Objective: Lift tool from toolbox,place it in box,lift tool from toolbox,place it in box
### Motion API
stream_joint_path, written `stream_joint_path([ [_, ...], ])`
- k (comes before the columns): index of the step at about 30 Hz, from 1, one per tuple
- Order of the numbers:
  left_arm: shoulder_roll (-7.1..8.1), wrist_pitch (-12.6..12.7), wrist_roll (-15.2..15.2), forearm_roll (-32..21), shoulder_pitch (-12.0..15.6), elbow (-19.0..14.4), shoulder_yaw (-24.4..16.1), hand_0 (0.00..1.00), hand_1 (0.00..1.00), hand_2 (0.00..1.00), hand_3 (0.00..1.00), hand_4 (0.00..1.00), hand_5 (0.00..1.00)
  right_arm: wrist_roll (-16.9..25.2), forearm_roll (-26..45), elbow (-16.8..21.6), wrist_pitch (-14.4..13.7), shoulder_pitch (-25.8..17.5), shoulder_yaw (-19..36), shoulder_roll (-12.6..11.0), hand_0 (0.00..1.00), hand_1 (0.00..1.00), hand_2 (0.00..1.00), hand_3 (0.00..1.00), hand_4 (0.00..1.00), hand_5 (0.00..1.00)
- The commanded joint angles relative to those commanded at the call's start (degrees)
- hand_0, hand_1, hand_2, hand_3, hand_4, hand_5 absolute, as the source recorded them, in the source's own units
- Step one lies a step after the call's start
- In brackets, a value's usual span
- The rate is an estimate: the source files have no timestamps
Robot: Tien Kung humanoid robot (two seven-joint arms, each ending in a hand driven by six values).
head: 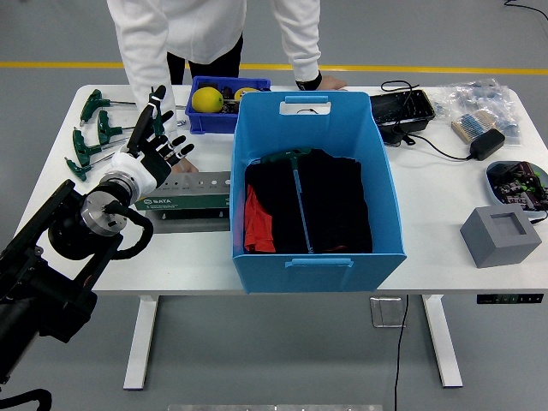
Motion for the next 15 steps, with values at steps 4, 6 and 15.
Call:
stream_joint_path([
  [4,0.16,0.32,0.02,0.07,-0.13,-0.61,-0.14,0.2,0.225,0.29,0.268,0.94,0.157,-0.07,-0.27,0.0,0.0,0.0,0.18,0.01,0.683,0.662,0.73,0.574,0.774,0.689],
  [6,0.24,0.73,-0.31,-0.32,-0.2,-0.92,-0.21,0.2,0.225,0.29,0.268,0.94,0.157,-0.07,-0.26,0.0,0.0,-0.01,0.18,0.0,0.683,0.662,0.73,0.574,0.774,0.689],
  [15,0.28,1.16,-1.27,-2.16,-0.17,-1.35,-0.44,0.187,0.172,0.265,0.264,0.853,0.037,-0.03,-0.08,0.0,0.0,-0.08,0.02,0.01,0.683,0.662,0.73,0.575,0.775,0.691],
])
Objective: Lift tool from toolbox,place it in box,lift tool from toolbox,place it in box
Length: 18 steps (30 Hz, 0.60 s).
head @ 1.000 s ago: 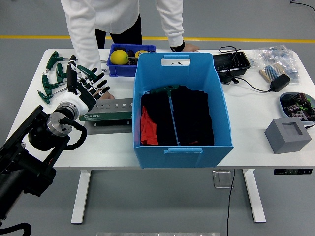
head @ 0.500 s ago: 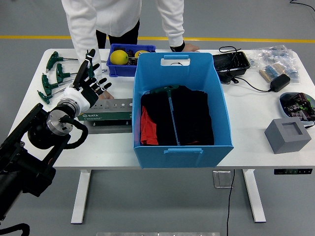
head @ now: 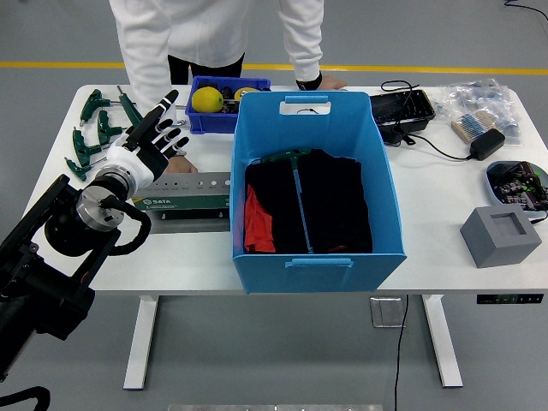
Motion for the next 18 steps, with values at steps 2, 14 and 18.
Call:
stream_joint_path([
  [2,0.0,-0.52,0.11,-0.03,0.05,-0.09,-0.09,0.187,0.172,0.265,0.264,0.853,0.037,0.0,0.06,0.0,0.01,-0.06,-0.08,0.0,0.683,0.662,0.73,0.575,0.775,0.691],
  [14,-0.1,-3.95,0.22,0.03,-0.09,-0.61,0.5,0.172,0.078,0.157,0.214,0.681,0.22,-0.03,0.07,0.0,-0.03,-0.29,-0.27,0.05,0.683,0.663,0.73,0.576,0.777,0.693],
  [18,-0.04,-5.91,1.12,2.63,-0.52,-1.41,1.04,0.173,0.064,0.139,0.206,0.661,0.255,-0.02,0.11,0.0,-0.04,-0.34,-0.36,0.05,0.683,0.663,0.729,0.575,0.777,0.694],
])
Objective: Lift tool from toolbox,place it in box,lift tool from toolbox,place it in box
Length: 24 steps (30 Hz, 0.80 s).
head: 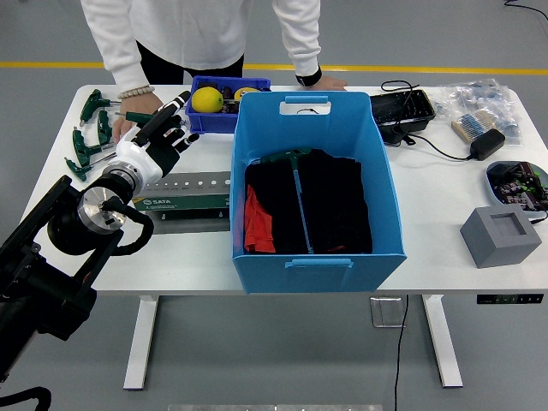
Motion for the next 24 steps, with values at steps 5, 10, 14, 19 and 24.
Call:
stream_joint_path([
  [5,0.25,-3.59,2.19,4.88,-1.34,-1.47,1.82,0.173,0.064,0.139,0.206,0.661,0.255,-0.02,0.02,0.0,-0.03,-0.05,-0.12,0.0,0.683,0.663,0.729,0.575,0.777,0.694],
  [10,0.41,-6.64,4.29,9.31,-3.97,-1.32,5.39,0.167,0.059,0.131,0.21,0.65,0.266,0.0,0.24,0.0,-0.01,0.02,-0.38,-0.05,0.682,0.663,0.729,0.575,0.777,0.694],
  [14,-0.06,-8.01,5.37,12.54,-7.51,1.34,9.64,0.165,0.057,0.13,0.208,0.646,0.274,0.03,0.45,0.0,0.03,0.28,-0.66,-0.18,0.682,0.663,0.729,0.575,0.777,0.694],
  [19,-1.58,-8.71,6.34,16.23,-12.06,5.5,16.34,0.168,0.057,0.128,0.206,0.652,0.272,0.07,0.91,0.0,0.04,0.63,-1.26,-0.33,0.683,0.662,0.73,0.575,0.777,0.693],
  [24,-3.49,-10.35,6.91,24.47,-16.92,11.07,25.01,0.168,0.064,0.129,0.213,0.655,0.271,0.12,1.29,0.0,0.03,0.88,-1.64,-0.48,0.683,0.663,0.73,0.575,0.777,0.693],
])
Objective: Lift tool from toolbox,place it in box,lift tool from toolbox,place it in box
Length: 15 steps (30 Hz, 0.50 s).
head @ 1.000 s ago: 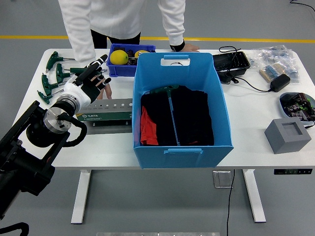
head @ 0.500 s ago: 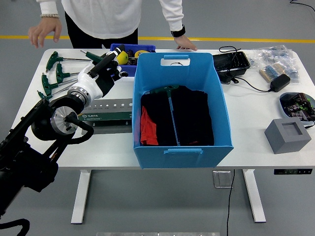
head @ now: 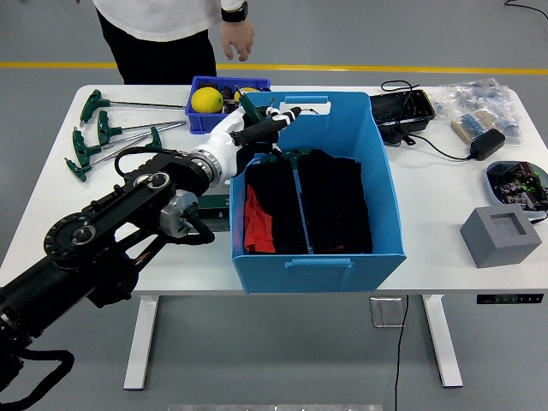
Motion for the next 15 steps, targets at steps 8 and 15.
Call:
stream_joint_path([
  [8,-4.52,1.63,-1.03,19.15,-5.16,12.54,14.17,0.17,0.065,0.135,0.218,0.652,0.265,0.13,0.91,0.0,0.1,0.46,-1.29,-0.33,0.683,0.662,0.73,0.575,0.778,0.693],
  [15,-4.88,-0.77,0.36,35.91,-7.6,19.17,21.51,0.189,0.08,0.148,0.327,0.666,0.267,0.18,1.07,0.0,0.18,0.8,-1.86,-0.56,0.682,0.664,0.73,0.575,0.777,0.694],
])
